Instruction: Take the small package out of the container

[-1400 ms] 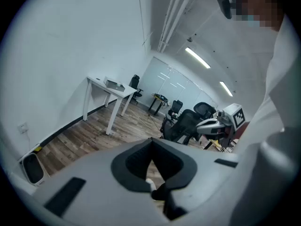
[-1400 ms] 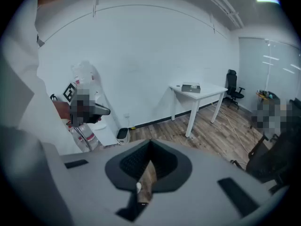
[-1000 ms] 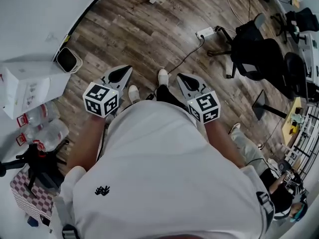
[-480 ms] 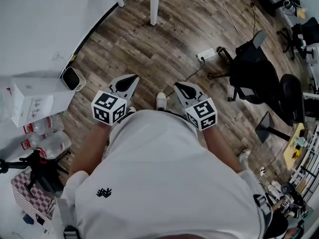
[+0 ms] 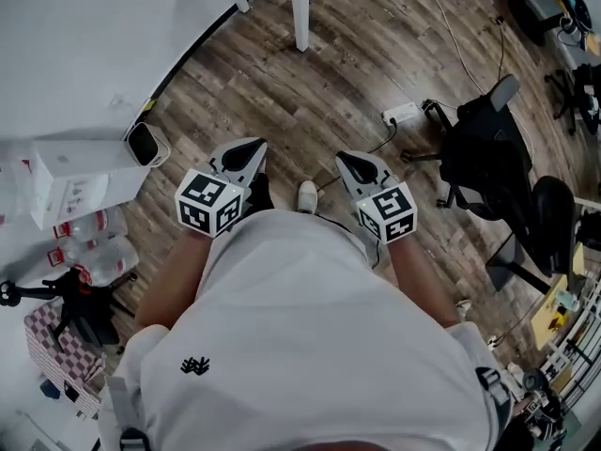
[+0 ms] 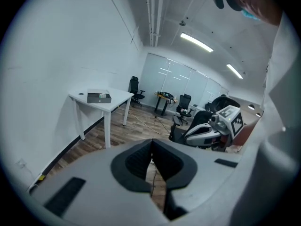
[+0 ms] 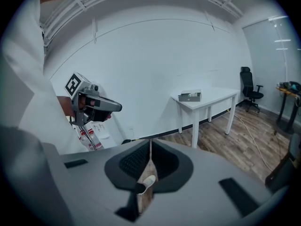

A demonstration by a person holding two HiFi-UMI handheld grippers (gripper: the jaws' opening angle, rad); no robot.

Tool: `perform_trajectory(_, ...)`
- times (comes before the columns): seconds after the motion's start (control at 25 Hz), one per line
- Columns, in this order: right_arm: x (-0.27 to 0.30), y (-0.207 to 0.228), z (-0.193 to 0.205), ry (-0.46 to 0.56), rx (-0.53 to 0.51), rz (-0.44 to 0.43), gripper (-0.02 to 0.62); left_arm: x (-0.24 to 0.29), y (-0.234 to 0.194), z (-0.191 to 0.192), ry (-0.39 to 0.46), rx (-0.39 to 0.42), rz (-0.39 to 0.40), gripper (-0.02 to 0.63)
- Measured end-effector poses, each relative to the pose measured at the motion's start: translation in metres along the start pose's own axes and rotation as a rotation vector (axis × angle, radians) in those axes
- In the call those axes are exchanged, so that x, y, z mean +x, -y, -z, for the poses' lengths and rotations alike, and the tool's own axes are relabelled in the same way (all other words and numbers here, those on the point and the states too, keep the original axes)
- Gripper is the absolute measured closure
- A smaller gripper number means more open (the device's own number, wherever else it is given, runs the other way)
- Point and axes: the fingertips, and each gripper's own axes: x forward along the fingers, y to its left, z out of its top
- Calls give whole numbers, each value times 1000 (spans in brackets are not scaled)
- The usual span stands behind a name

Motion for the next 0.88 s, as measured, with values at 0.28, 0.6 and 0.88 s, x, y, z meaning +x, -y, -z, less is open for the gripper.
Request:
perform_trajectory(0.28, 41, 30, -23, -13, -4, 22, 584, 29, -46, -20, 22, -21, 28, 600)
perform_trajectory(0.6, 94, 65, -83, -34, -35, 66, 584, 55, -119, -73, 68, -34, 77, 598)
perform_trajectory(0.88, 164, 82, -136, -49, -76, 85, 584, 48, -189, -92, 82, -47, 105, 599)
